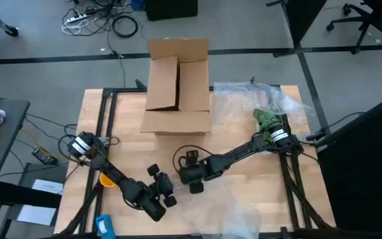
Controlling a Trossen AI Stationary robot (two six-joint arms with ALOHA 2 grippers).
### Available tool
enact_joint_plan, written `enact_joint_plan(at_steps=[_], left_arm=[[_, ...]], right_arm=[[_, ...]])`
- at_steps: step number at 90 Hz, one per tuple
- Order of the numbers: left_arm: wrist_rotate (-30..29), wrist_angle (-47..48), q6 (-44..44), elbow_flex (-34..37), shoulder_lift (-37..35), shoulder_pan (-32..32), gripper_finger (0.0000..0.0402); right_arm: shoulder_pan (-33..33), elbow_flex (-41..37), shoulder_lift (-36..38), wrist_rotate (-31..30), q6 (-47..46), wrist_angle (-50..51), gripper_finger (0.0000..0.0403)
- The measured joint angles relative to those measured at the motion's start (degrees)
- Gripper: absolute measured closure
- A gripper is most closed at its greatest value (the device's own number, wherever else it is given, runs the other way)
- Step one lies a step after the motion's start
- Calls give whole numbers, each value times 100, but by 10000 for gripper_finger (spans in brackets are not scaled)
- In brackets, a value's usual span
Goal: Wrap mug
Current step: Wrap the orange cup with the bubble wrap
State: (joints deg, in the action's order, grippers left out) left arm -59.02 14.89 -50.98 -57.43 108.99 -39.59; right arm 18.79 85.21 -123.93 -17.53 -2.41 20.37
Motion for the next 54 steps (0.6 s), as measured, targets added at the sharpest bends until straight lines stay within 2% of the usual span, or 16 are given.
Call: enact_joint_plan(at_steps=[16,26,34,40,54], left_arm=[[-379,-756,10,519,2,57,271],[-480,-1923,591,971,4,56,271],[-247,-3127,1475,1351,9,54,271],[-27,-3746,1757,1572,1,43,270],[572,-3937,1655,1949,-276,39,256]], right_arm=[[30,-4,-10,82,-26,-158,170],[25,-4,-12,82,-26,-187,172],[14,-4,-12,109,-5,-166,171],[6,-4,-12,171,-3,-145,170],[8,-2,-12,199,-18,-175,173]])
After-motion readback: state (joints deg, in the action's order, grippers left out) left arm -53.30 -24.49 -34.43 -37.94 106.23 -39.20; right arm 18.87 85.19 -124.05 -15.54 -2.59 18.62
